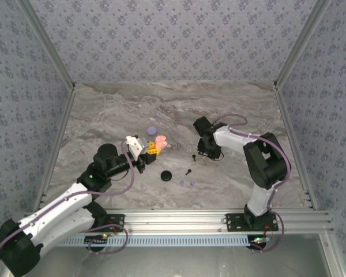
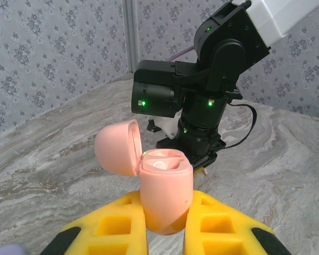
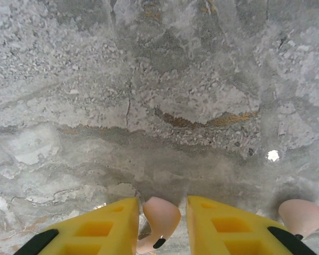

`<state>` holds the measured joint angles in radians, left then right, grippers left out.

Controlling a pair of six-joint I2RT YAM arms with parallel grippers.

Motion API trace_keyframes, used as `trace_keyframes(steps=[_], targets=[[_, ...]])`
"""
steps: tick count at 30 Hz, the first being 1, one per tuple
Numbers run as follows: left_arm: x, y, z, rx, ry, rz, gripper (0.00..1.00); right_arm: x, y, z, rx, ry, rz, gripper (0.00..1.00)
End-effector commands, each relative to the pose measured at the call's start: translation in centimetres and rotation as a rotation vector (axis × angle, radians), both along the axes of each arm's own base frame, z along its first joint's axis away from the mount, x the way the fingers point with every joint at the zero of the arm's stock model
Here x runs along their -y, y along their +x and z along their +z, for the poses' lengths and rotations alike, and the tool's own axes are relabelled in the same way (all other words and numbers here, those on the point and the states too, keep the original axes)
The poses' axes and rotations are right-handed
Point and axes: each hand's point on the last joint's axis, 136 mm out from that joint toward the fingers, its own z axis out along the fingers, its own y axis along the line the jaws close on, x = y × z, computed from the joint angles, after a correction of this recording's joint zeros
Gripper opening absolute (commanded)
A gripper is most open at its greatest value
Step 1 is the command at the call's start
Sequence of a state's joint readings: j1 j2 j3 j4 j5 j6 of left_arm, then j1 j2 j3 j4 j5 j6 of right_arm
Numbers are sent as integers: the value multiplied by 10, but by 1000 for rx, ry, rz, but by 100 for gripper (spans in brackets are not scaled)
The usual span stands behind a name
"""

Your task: Insert wireless bluetooth earbuds into charging case

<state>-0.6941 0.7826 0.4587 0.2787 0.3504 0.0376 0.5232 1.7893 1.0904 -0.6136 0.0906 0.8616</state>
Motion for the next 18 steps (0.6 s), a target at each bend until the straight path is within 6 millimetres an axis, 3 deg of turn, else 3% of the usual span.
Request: trace_keyframes(steps=[1, 10, 18], targets=[[2, 1, 7, 25, -3, -3, 0, 3, 3, -8, -11, -21, 10, 29], [5, 3, 9, 15, -2, -11, 0, -1, 9, -3, 27, -13, 58, 23], [6, 5, 8, -12, -26, -5, 0, 2, 14, 23, 122, -31, 144, 22]])
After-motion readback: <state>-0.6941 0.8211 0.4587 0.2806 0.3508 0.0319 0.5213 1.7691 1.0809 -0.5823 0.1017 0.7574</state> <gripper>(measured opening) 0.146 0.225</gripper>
